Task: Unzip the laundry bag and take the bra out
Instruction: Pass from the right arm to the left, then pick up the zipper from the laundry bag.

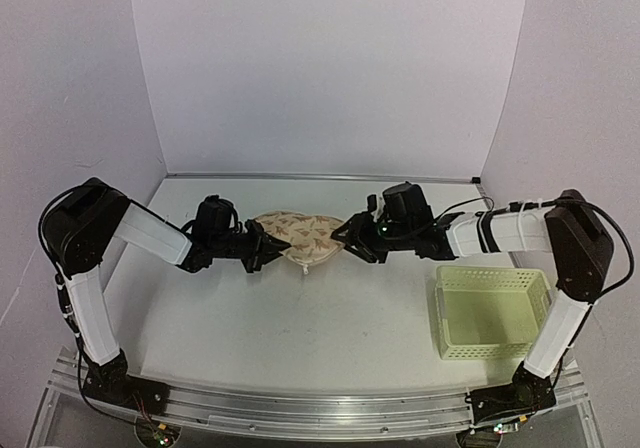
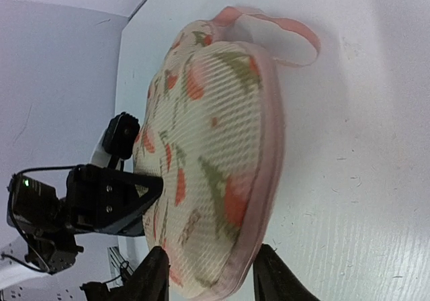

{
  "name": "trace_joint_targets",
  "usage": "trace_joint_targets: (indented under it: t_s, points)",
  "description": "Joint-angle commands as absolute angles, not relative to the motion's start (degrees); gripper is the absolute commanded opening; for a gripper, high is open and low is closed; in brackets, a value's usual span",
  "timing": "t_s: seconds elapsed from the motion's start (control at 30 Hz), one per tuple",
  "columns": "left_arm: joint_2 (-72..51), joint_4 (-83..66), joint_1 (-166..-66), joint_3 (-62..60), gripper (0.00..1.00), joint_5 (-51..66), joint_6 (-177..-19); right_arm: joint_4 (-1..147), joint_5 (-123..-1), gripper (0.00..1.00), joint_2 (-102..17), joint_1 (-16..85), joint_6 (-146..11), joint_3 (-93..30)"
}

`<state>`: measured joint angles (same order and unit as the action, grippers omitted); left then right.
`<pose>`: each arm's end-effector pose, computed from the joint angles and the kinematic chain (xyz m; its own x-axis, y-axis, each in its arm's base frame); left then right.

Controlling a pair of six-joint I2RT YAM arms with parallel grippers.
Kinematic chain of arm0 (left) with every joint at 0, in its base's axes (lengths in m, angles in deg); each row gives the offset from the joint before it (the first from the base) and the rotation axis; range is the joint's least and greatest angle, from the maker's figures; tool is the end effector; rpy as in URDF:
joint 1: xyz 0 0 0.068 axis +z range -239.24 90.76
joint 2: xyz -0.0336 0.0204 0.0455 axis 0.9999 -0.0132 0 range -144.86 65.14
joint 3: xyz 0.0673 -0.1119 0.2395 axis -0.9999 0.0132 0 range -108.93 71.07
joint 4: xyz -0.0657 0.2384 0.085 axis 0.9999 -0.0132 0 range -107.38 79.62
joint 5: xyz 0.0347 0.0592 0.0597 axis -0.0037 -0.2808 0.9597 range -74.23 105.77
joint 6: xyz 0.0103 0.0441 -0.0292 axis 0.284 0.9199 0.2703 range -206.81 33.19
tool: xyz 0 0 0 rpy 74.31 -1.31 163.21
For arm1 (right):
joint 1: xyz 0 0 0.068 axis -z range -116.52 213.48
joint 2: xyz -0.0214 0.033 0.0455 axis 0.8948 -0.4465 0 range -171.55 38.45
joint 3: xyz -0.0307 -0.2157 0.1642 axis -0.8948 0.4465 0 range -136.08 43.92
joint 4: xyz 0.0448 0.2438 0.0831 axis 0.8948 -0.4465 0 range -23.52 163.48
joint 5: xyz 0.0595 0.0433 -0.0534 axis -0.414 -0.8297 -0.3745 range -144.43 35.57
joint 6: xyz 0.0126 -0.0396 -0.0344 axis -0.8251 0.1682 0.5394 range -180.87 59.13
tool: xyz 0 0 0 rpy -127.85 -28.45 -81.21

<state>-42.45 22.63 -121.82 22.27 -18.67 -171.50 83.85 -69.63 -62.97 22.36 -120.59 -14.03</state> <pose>0.3019 -0.2168 0.1418 -0.9034 -0.3972 0.1616 -0.2841 0.2721 -0.9194 0.2818 0.2583 0.1881 -0.8984 0.3220 -0.2987 -0.0482 0.6037 0.7958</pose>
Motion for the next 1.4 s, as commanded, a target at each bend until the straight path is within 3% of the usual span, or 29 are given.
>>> trace_joint_targets:
  t_s: [0.0,0.17,0.47,1.0,1.37]
  points:
    - [-38.2,26.6,-121.6,18.5,0.0,-15.4,-175.4,81.7,-69.9,0.52,-56.7,21.5,-113.6,-16.0]
    - [-38.1,25.8,-121.2,17.9,0.0,-12.5,-177.7,80.5,-66.2,0.62,-52.2,19.0,-107.4,-15.0]
    - [-35.9,17.7,-121.0,14.5,0.0,-8.9,-176.7,78.7,-62.6,0.68,-53.9,13.7,-100.5,-19.1]
    - [-34.5,13.2,-121.1,13.9,0.0,-8.2,-177.8,80.4,-46.6,0.67,-66.3,6.9,-96.9,-25.3]
    - [-34.4,12.4,-121.0,14.4,0.0,-8.4,-177.4,80.0,-44.3,0.61,-72.5,6.7,-98.9,-30.0]
